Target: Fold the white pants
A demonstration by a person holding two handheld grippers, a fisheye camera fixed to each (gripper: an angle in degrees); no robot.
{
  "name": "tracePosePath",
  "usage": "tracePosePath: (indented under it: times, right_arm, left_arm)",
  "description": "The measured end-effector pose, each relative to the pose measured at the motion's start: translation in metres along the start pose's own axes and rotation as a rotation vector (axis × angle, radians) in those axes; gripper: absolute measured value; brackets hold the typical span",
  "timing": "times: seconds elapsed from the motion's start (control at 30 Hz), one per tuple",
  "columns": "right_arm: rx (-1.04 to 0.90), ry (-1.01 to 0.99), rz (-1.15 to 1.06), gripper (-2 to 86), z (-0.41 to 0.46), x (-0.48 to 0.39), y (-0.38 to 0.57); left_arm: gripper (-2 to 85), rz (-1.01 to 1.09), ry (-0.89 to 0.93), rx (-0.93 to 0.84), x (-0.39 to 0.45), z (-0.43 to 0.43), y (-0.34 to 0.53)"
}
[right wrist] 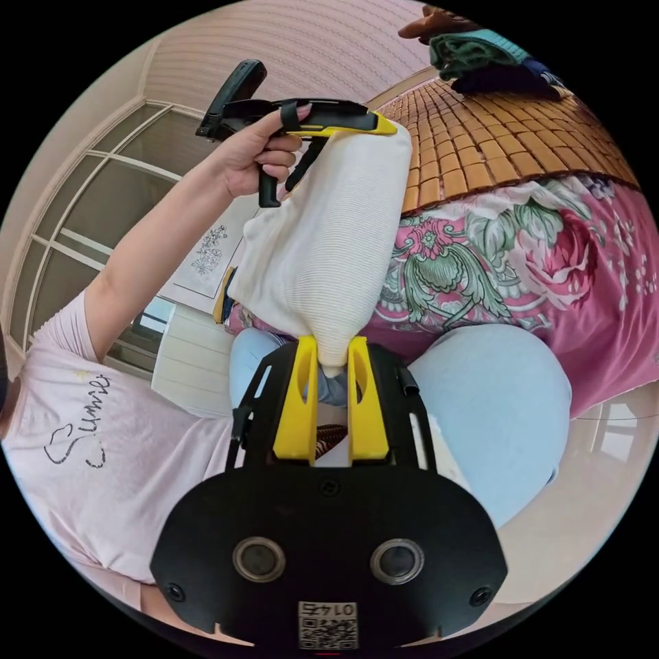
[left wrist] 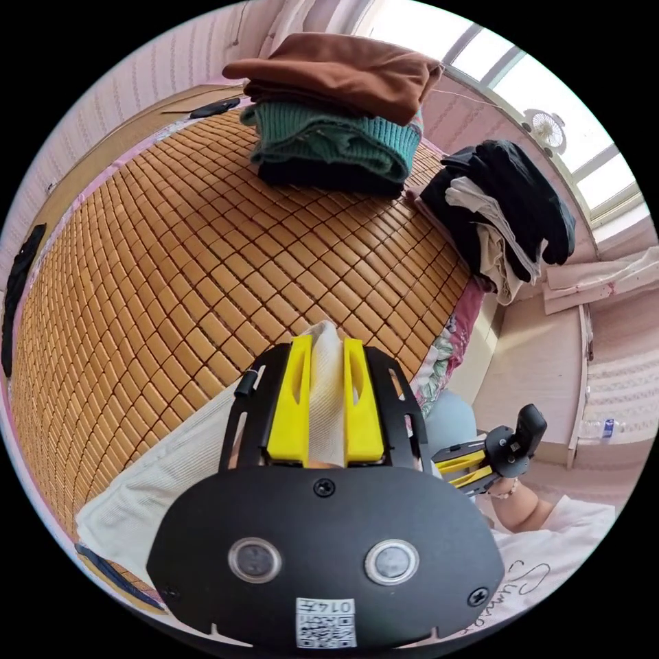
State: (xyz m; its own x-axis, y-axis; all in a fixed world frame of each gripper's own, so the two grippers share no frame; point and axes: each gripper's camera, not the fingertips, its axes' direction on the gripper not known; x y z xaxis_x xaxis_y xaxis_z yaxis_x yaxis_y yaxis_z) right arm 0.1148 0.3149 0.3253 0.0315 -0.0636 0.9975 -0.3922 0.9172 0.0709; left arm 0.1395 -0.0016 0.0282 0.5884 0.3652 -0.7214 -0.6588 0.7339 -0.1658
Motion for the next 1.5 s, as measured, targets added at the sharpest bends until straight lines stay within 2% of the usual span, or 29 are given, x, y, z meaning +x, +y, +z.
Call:
tracePosePath:
  times: [0.17,0.43,0.57,0.67,0.73,0.83,0.9,0.93,1.0,1.13,1.27,1.37,1.43,1.5]
  right_arm:
    - [0.079,-0.026,-0.062,5.4,-0.03,-0.005,0.009]
    - [0.32,0.209,-0.102,5.0,-0.152,-0.033,0.032]
    - [0.441,0.24,-0.284,4.7,-0.197,-0.09,0.029]
    - [0.438,0.172,-0.457,4.8,-0.178,-0.139,0.011]
    - [0.38,0.106,-0.555,5.1,-0.146,-0.166,-0.005]
    - [0.215,0.011,-0.641,5.9,-0.064,-0.2,-0.029]
    - [-0.002,-0.043,-0.634,6.9,0.019,-0.205,-0.044]
    - [-0.07,-0.027,-0.625,7.1,0.041,-0.205,-0.046]
    - [-0.281,0.127,-0.618,7.8,0.111,-0.208,-0.041]
    - [-0.228,0.179,-0.644,8.3,0.118,-0.224,-0.025]
    - [-0.268,0.077,-0.625,7.1,0.091,-0.24,-0.019]
    - [-0.205,0.022,-0.625,5.4,0.063,-0.25,-0.016]
    - [-0.122,0.086,-0.586,4.6,0.049,-0.25,-0.023]
    - [-0.008,0.234,-0.508,2.8,0.039,-0.244,-0.038]
  left_arm:
    - [4.7,-0.03,0.015,0.085,-0.005,-0.013,-0.008]
    - [4.6,0.067,0.245,0.41,0.033,-0.091,-0.026]
    - [4.7,0.09,0.297,0.532,0.019,-0.141,0.0]
    - [4.7,0.07,0.273,0.617,-0.022,-0.175,0.052]
    - [4.7,0.004,0.204,0.68,-0.064,-0.193,0.117]
    - [4.1,-0.154,0.076,0.675,-0.123,-0.187,0.201]
    - [1.5,-0.31,-0.01,0.636,-0.155,-0.173,0.244]
    - [1.5,-0.366,0.002,0.657,-0.17,-0.166,0.274]
    - [1.5,-0.408,0.043,0.691,-0.18,-0.157,0.311]
    - [1.8,-0.375,0.015,0.727,-0.153,-0.143,0.365]
    - [3.2,-0.284,0.079,0.761,-0.106,-0.13,0.39]
    - [4.5,-0.159,0.11,0.739,-0.054,-0.118,0.396]
    - [5.3,-0.089,0.084,0.7,-0.017,-0.106,0.396]
    - [5.8,-0.043,0.093,0.659,0.004,-0.093,0.394]
